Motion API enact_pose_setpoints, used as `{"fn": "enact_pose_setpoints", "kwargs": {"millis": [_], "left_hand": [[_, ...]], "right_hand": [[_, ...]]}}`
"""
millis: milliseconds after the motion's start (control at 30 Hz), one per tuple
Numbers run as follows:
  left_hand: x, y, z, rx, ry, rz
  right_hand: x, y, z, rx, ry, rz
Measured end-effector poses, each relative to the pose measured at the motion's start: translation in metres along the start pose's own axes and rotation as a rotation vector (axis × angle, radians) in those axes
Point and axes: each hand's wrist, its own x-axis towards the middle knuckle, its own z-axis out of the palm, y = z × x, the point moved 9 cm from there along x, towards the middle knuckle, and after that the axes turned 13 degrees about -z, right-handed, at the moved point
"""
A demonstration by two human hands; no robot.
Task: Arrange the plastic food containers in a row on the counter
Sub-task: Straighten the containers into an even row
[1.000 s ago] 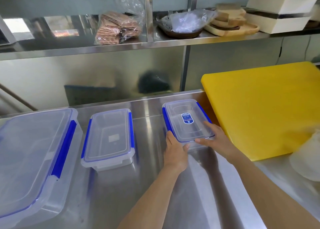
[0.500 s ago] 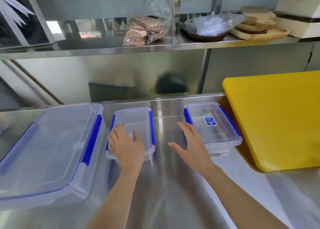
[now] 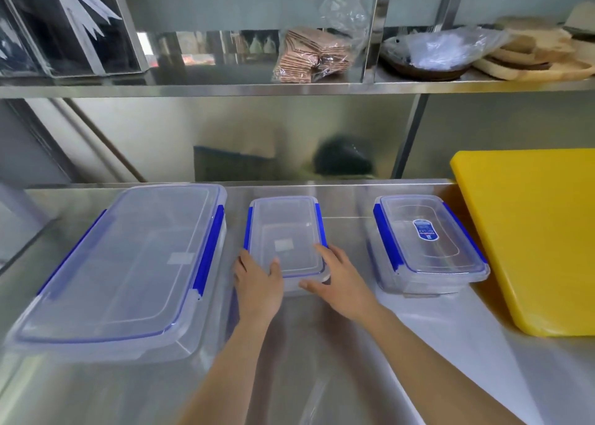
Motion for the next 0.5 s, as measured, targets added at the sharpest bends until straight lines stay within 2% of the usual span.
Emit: {"fn": "enact_pose_setpoints", "kwargs": {"millis": [133,267,333,400,433,500], "left_hand": [[-0.002,0.005,-0.007,0.110,-0.004,0.083],[-0.020,0.033,-0.048,0.058,0.085,0.346],[-0.027,0.046,-0.092,0.000,0.240,0.462],[-0.019,0.046,-0.144,0.010,0.432,0.478],[-0.007,0.039,-0.170,0.043,0.514,0.414],[0.027,0.008,-0.218,0.109,0.609,0.158]], "right_hand": [[-0.003,-0.004,0.001,-0.088,0.023,-0.002],[0.000,-0.045,-0.007,-0.329,0.232,-0.149],[0.005,-0.071,0.009,-0.231,0.219,-0.193],[0.011,-0.094,0.037,-0.026,0.154,-0.177],[0.014,-0.102,0.053,0.090,0.125,-0.138],[0.015,-0.114,0.088,0.359,0.077,0.017]]}}
